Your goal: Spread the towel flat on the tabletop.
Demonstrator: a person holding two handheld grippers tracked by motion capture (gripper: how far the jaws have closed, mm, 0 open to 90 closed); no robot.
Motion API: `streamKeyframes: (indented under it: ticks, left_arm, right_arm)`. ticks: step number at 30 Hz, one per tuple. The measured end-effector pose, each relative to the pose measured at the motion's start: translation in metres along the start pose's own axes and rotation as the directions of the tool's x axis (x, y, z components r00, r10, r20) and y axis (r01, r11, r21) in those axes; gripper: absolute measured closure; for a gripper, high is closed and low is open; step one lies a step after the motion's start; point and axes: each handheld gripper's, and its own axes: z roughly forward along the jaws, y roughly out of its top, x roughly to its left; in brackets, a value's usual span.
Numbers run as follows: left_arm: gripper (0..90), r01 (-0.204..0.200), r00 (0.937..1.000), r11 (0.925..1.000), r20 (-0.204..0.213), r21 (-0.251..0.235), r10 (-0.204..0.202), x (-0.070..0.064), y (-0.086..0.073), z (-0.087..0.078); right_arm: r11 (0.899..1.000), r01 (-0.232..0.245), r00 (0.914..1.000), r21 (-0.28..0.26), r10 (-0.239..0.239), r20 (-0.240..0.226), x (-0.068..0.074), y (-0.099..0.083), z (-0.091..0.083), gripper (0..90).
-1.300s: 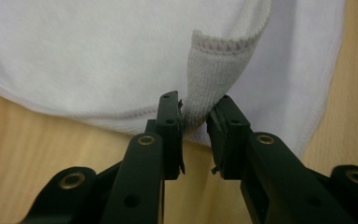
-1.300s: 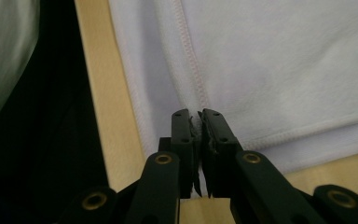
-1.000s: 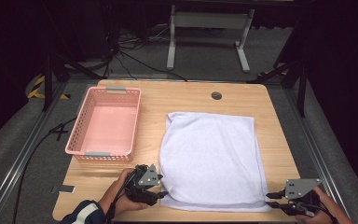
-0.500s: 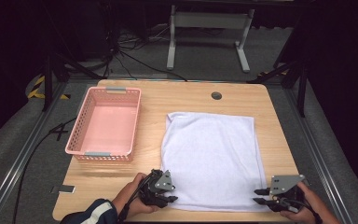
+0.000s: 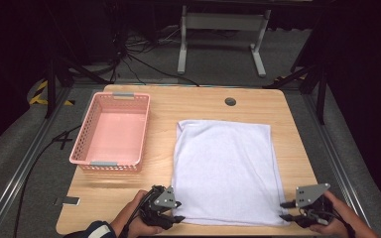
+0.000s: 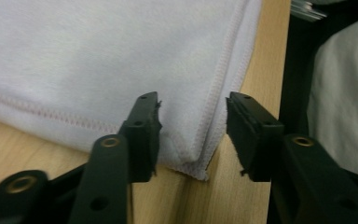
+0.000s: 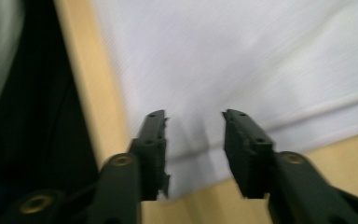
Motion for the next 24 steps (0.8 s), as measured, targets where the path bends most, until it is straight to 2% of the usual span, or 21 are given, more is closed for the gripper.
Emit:
streamKeyframes:
  ticks: [1, 2, 3, 4, 5, 6, 7, 8, 9, 10, 11, 12, 13, 15, 16, 17, 18, 19, 22, 23, 24]
  left_arm:
    - [51.8, 0.013, 0.9998, 0.9997, -0.012, -0.02, -0.013, -0.001, -0.001, -0.002]
    - [49.3, 0.007, 0.998, 0.9998, -0.062, -0.017, -0.008, -0.001, -0.001, -0.004]
    - [42.0, 0.027, 0.9962, 0.9994, -0.082, -0.022, -0.029, -0.002, -0.002, -0.004]
    - [37.5, 0.05, 0.9928, 0.9982, -0.107, -0.031, -0.053, 0.001, -0.003, -0.003]
    - [32.5, 0.078, 0.9855, 0.9965, -0.149, -0.031, -0.082, 0.002, -0.005, -0.001]
    - [28.1, 0.09, 0.9848, 0.9957, -0.147, -0.021, -0.092, 0.005, -0.006, 0.0]
    - [26.7, 0.099, 0.9836, 0.9949, -0.149, -0.019, -0.101, 0.006, -0.007, 0.002]
    - [25.5, 0.099, 0.9836, 0.9949, -0.149, -0.019, -0.101, 0.006, -0.007, 0.002]
    - [25.5, 0.118, 0.9753, 0.9927, -0.185, -0.027, -0.121, 0.007, -0.009, 0.006]
    - [21.4, 0.13, 0.9761, 0.9911, -0.172, -0.028, -0.133, 0.01, -0.008, 0.009]
    - [19.7, 0.133, 0.9738, 0.9909, -0.183, -0.022, -0.135, 0.011, -0.008, 0.013]
    - [16.9, 0.133, 0.9723, 0.9911, -0.193, -0.003, -0.131, 0.012, -0.007, 0.016]
    - [16.2, 0.129, 0.973, 0.9915, -0.191, -0.015, -0.13, 0.014, -0.007, 0.019]
    - [15.1, 0.149, 0.9664, 0.9883, -0.207, -0.03, -0.152, 0.016, -0.008, 0.02]
    - [15.0, 0.154, 0.9643, 0.9872, -0.211, -0.043, -0.159, 0.018, -0.009, 0.021]
    - [14.4, 0.156, 0.9638, 0.9865, -0.211, -0.05, -0.163, 0.018, -0.01, 0.021]
    - [14.1, 0.146, 0.9628, 0.9879, -0.222, -0.051, -0.154, 0.018, -0.01, 0.021]
    - [13.8, 0.148, 0.9609, 0.9876, -0.229, -0.052, -0.156, 0.017, -0.01, 0.022]
    - [13.6, 0.148, 0.9615, 0.9882, -0.228, -0.041, -0.153, 0.016, -0.01, 0.021]
    - [13.8, 0.144, 0.9623, 0.9883, -0.226, -0.05, -0.152, 0.016, -0.011, 0.022]
    - [14.0, 0.144, 0.9623, 0.9883, -0.226, -0.05, -0.152, 0.016, -0.011, 0.022]
  right_arm:
    - [0.998, -0.033, 0.9987, -0.047, 0.035, 0.036, -0.008, 0.007, -0.001, 59.6]
    - [0.997, -0.045, 0.9973, -0.069, 0.049, 0.055, -0.013, 0.011, -0.001, 57.1]
    - [0.993, -0.068, 0.992, -0.097, 0.078, 0.1, -0.022, 0.019, 0.001, 55.4]
    - [0.988, -0.095, 0.9865, -0.121, 0.109, 0.122, -0.03, 0.024, 0.004, 57.5]
    - [0.984, -0.116, 0.979, -0.137, 0.137, 0.151, -0.04, 0.032, 0.009, 52.1]
    - [0.98, -0.137, 0.9673, -0.147, 0.164, 0.194, -0.048, 0.039, 0.014, 54.0]
    - [0.975, -0.159, 0.9592, -0.153, 0.189, 0.21, -0.055, 0.046, 0.018, 54.8]
    - [0.975, -0.159, 0.9592, -0.153, 0.189, 0.21, -0.055, 0.046, 0.018, 54.8]
    - [0.972, -0.168, 0.957, -0.165, 0.201, 0.209, -0.059, 0.051, 0.022, 51.5]
    - [0.963, -0.187, 0.9515, -0.193, 0.226, 0.208, -0.073, 0.069, 0.037, 52.6]
    - [0.961, -0.193, 0.95, -0.196, 0.233, 0.208, -0.077, 0.073, 0.043, 51.9]
    - [0.959, -0.201, 0.9449, -0.201, 0.244, 0.218, -0.082, 0.078, 0.05, 51.2]
    - [0.958, -0.206, 0.9402, -0.198, 0.25, 0.231, -0.087, 0.082, 0.057, 52.0]
    - [0.953, -0.235, 0.935, -0.193, 0.276, 0.223, -0.097, 0.086, 0.069, 51.0]
    - [0.954, -0.235, 0.9309, -0.188, 0.276, 0.239, -0.1, 0.086, 0.073, 50.9]
    - [0.949, -0.26, 0.9243, -0.181, 0.299, 0.238, -0.103, 0.086, 0.078, 52.0]
    - [0.945, -0.279, 0.9268, -0.172, 0.311, 0.21, -0.106, 0.083, 0.082, 50.4]
    - [0.948, -0.281, 0.9279, -0.149, 0.308, 0.211, -0.107, 0.081, 0.085, 49.2]
    - [0.945, -0.281, 0.9287, -0.165, 0.311, 0.201, -0.106, 0.077, 0.084, 49.7]
    - [0.939, -0.299, 0.9236, -0.172, 0.329, 0.196, -0.106, 0.075, 0.083, 49.6]
    - [0.939, -0.299, 0.9236, -0.172, 0.329, 0.196, -0.106, 0.075, 0.083, 49.6]
